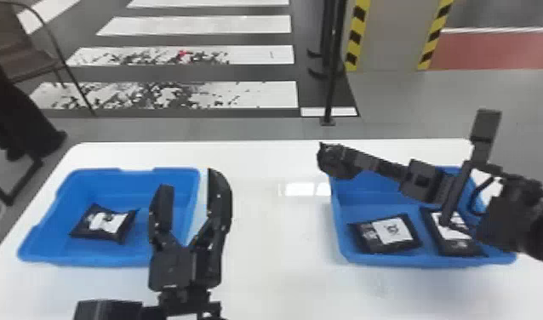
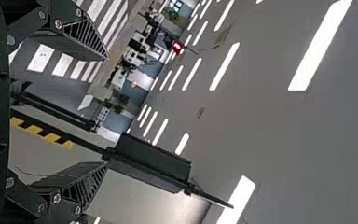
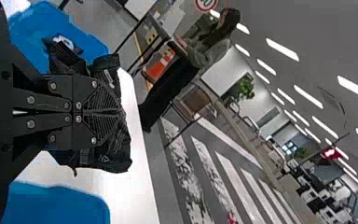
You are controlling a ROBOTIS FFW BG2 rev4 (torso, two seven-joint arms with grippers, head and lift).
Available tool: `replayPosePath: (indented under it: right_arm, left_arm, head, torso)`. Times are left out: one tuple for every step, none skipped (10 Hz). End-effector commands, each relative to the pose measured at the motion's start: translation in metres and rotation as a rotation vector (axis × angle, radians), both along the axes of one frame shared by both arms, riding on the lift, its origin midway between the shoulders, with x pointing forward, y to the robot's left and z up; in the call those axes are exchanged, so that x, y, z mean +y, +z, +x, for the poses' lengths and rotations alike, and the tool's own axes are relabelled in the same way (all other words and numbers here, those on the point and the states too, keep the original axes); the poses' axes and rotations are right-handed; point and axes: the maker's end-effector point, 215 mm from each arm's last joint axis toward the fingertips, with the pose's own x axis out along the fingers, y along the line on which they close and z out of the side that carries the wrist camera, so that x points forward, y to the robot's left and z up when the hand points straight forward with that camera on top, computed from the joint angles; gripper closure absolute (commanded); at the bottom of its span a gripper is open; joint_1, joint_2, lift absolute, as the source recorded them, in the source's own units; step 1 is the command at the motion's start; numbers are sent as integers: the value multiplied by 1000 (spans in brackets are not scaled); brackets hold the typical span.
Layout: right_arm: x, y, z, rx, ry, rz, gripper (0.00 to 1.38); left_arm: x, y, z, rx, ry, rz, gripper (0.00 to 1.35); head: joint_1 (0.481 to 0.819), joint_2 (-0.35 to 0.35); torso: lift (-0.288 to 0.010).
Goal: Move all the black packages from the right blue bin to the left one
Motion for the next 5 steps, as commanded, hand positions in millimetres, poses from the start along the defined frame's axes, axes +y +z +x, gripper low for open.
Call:
replayPosePath:
  right_arm:
    - [41, 11, -14, 10, 96, 69, 1213]
    - [58, 14, -20, 13, 137, 84, 1213]
    - [70, 16, -22, 17, 164, 97, 1213]
    - [78, 15, -25, 24, 182, 100, 1213]
    - [87, 15, -29, 31, 204, 109, 1213]
  left_arm:
    - [-23, 2, 0, 2, -54, -22, 263]
    - [-36, 2, -1, 5, -84, -36, 265]
    - [-48, 2, -2, 7, -115, -52, 266]
    - [-60, 4, -3, 6, -143, -63, 266]
    - [-67, 5, -3, 8, -163, -66, 266]
  head:
    - [695, 57]
    - [695, 73]
    - [695, 86]
    - [695, 91]
    - [695, 89]
  torso:
    - [-154]
    - [-154]
    - [-154]
    - [-154]
    - [-154]
